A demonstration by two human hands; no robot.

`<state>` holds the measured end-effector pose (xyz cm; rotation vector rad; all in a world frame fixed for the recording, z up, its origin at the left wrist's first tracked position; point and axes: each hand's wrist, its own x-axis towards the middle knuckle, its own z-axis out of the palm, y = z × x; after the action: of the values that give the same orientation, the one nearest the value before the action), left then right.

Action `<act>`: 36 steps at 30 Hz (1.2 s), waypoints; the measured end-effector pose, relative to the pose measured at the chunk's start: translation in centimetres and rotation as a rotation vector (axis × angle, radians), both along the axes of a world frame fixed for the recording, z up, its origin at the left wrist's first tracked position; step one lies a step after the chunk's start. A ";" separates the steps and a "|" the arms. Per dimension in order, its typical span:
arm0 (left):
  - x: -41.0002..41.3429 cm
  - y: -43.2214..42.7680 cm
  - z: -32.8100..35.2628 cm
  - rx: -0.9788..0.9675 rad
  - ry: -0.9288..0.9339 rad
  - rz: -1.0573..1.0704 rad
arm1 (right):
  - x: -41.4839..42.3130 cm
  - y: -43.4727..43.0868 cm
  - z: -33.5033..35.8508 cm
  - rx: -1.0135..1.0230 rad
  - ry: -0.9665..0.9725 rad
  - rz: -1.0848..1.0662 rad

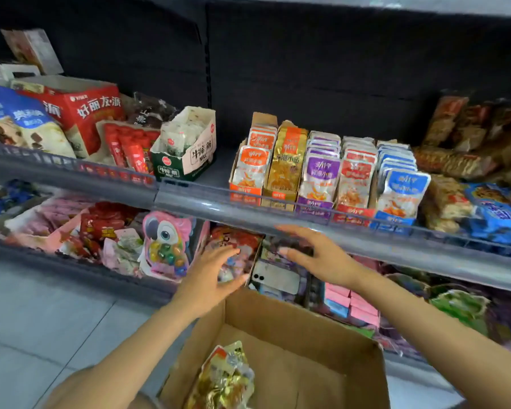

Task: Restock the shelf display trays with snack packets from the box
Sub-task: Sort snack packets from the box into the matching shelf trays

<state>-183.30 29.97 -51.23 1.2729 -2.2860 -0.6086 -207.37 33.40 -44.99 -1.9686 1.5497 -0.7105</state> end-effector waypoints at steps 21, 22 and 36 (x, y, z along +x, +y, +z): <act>4.8 4.3 -12.5 0.633 0.057 0.268 | 11.1 3.9 -32.3 0.752 -0.214 -0.430; 4.8 4.3 -12.5 0.639 0.065 0.274 | 11.6 3.8 -32.5 0.721 -0.214 -0.436; 5.2 4.0 -13.3 0.594 0.070 0.292 | 12.9 4.1 -30.8 0.667 -0.726 -0.599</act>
<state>-178.14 33.98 -64.53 1.7726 -1.8652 -1.2549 -194.48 37.52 -75.80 -0.6434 1.5904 -0.8550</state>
